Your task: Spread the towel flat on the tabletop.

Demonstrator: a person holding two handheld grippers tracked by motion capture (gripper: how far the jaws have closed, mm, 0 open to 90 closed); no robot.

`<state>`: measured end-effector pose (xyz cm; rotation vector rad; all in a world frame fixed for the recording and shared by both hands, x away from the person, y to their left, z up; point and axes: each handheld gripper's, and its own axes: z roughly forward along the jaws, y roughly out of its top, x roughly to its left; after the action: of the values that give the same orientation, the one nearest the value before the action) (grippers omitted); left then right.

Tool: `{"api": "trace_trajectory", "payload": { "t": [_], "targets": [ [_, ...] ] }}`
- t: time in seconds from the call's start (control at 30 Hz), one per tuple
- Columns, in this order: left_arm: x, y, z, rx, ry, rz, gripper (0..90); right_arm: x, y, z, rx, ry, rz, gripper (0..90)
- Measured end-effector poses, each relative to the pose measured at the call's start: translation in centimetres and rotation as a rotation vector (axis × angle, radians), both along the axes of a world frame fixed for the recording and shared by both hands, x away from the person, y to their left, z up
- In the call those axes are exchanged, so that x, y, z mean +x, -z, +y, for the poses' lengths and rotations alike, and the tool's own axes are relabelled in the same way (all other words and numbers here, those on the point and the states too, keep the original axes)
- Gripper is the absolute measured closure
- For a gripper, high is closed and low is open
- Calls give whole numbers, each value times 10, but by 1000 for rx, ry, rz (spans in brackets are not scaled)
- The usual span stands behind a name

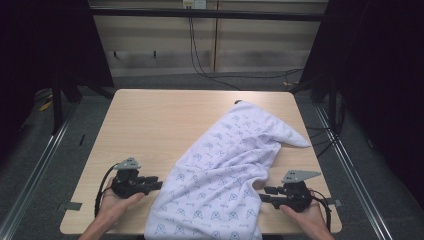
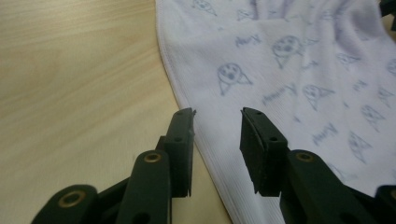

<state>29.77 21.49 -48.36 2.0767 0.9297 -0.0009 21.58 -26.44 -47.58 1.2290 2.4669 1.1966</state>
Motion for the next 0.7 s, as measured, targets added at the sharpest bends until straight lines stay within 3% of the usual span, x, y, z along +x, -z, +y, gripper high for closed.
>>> {"api": "trace_trajectory", "payload": {
  "t": [0.07, 0.13, 0.2, 0.27, 0.3, 0.37, 0.4, 0.43, 0.53, 0.7],
  "targets": [
    [10, 3, -10, 4, -13, -10, 613, 10, -2, 1, 14, 3, -28, 624],
    [18, 4, -20, 27, -10, -25, 599, 17, -2, 3, 19, 7, -28, 621],
    [23, 8, -29, 27, 8, -3, 607, 25, 1, 7, 23, -13, -15, 616],
    [24, 13, -37, 88, 16, -18, 689, 30, 6, 15, 18, -40, 13, 618],
    [23, 15, -39, 94, 30, -22, 765, 31, 8, 20, 10, -56, 22, 619],
    [21, 12, -39, 146, 35, -30, 900, 28, 9, 26, -5, -81, 31, 651],
    [19, 11, -38, 155, 28, -36, 900, 25, 8, 28, -10, -98, 34, 683],
    [16, 10, -35, 181, 14, -48, 900, 24, 8, 28, -2, -104, 33, 692],
    [6, 10, -14, 165, -15, -17, 900, 17, 4, 24, 6, -95, 14, 721],
    [-14, 8, 17, 168, -49, 6, 900, 17, 1, 5, 11, 8, -14, 731]
  ]
}}
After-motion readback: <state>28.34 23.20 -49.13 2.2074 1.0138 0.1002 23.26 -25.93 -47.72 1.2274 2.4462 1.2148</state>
